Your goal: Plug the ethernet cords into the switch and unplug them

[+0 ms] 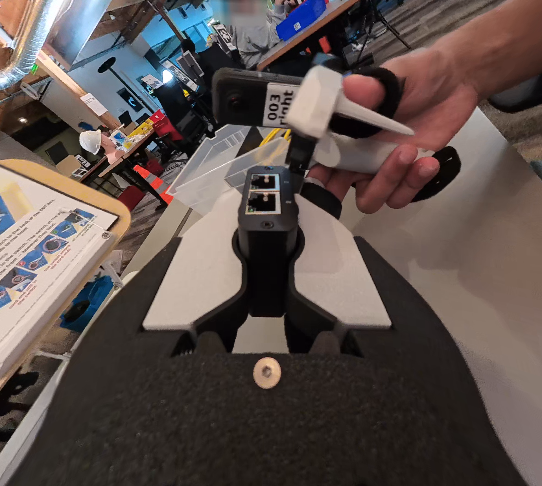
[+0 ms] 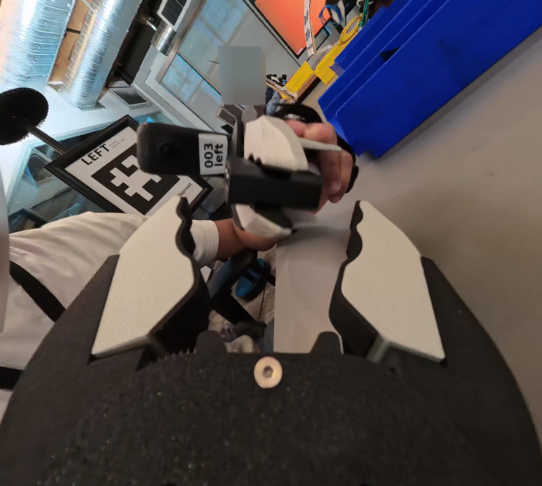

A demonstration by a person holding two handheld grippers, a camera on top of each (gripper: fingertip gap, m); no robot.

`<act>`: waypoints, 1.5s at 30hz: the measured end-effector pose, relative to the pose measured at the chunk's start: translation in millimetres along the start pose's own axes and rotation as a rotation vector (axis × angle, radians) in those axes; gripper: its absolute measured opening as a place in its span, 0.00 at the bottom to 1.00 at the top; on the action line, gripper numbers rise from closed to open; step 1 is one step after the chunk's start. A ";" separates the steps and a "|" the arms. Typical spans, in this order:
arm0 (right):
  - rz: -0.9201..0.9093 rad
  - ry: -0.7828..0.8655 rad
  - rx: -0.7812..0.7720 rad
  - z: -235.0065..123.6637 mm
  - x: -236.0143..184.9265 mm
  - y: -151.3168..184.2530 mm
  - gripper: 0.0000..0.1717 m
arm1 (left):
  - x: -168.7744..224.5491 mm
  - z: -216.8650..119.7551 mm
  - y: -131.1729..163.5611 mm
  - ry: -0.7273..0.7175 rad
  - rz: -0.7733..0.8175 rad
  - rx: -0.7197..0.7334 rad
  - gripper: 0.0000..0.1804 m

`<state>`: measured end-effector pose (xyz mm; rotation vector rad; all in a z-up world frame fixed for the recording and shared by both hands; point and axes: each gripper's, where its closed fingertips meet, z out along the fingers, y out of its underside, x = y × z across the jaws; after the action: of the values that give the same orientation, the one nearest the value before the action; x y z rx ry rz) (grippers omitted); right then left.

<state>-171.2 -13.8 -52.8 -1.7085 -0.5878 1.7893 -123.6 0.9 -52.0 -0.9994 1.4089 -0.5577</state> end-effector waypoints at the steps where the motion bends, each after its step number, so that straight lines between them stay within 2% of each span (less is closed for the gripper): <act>1: 0.011 -0.008 0.006 1.5 0.0 0.1 0.59 | 4.6 2.5 0.6 0.007 0.022 -0.008 0.14; 2: 0.020 -0.013 -0.001 2.7 1.5 2.2 0.57 | 9.7 4.9 1.4 0.016 0.050 -0.018 0.14; 4: 0.048 -0.051 -0.043 0.9 1.2 8.3 0.36 | 15.6 8.3 3.7 0.008 0.100 -0.040 0.14; 6: 0.053 -0.046 -0.097 -1.7 2.7 13.1 0.36 | 17.6 10.0 5.2 0.007 0.099 -0.045 0.14; 13: 0.007 -0.005 -0.089 -6.0 5.7 7.4 0.36 | 11.6 12.3 7.8 -0.024 0.043 -0.075 0.15; 17: -0.018 0.056 -0.071 -22.4 11.1 -6.7 0.36 | 1.0 4.5 9.1 -0.063 -0.018 -0.088 0.17; 21: -0.147 0.218 0.009 -67.1 11.9 -53.3 0.36 | -19.7 -5.0 10.3 -0.083 -0.189 -0.054 0.19; 23: -0.259 0.347 0.078 -104.8 7.8 -96.7 0.36 | -30.9 -9.2 13.9 -0.096 -0.282 -0.034 0.19; 25: -0.377 0.575 0.101 -153.6 15.6 -143.7 0.36 | -40.0 -12.1 19.2 -0.103 -0.359 -0.023 0.19; 27: -0.453 0.918 0.006 -213.6 48.1 -180.4 0.36 | -47.0 -13.8 25.6 -0.113 -0.410 -0.027 0.18; 28: -0.445 1.104 -0.095 -247.2 73.9 -191.2 0.36 | -49.7 -14.3 28.9 -0.121 -0.425 -0.034 0.18; 29: -0.383 1.274 -0.230 -282.2 104.5 -194.4 0.36 | -51.5 -14.3 31.9 -0.128 -0.434 -0.043 0.18; 30: -0.284 1.377 -0.343 -310.5 134.8 -192.9 0.36 | -51.9 -14.1 34.4 -0.126 -0.437 -0.054 0.18; 31: -0.173 1.391 -0.397 -324.5 161.6 -189.1 0.36 | -51.8 -13.9 35.7 -0.126 -0.434 -0.062 0.18; 33: 0.033 1.332 -0.433 -325.7 201.4 -176.3 0.36 | -51.7 -14.0 35.5 -0.135 -0.410 -0.065 0.18; 36: 0.110 1.454 -0.564 -336.2 242.1 -165.3 0.36 | -50.4 -12.3 41.0 -0.157 -0.348 -0.117 0.17; 38: 0.212 1.453 -0.619 -331.3 258.8 -151.1 0.36 | -48.2 -11.3 44.1 -0.161 -0.319 -0.136 0.17; 42: 0.216 1.519 -0.663 -330.1 270.2 -146.3 0.36 | -45.5 -10.9 49.1 -0.153 -0.325 -0.169 0.17; 45: 0.145 1.554 -0.726 -328.6 271.0 -143.7 0.36 | -37.0 -8.6 56.2 -0.082 -0.435 -0.213 0.16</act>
<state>171.1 248.3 -180.1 -2.9267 -0.3445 -0.1573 -149.9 58.0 -77.5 -1.5019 1.1974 -0.6826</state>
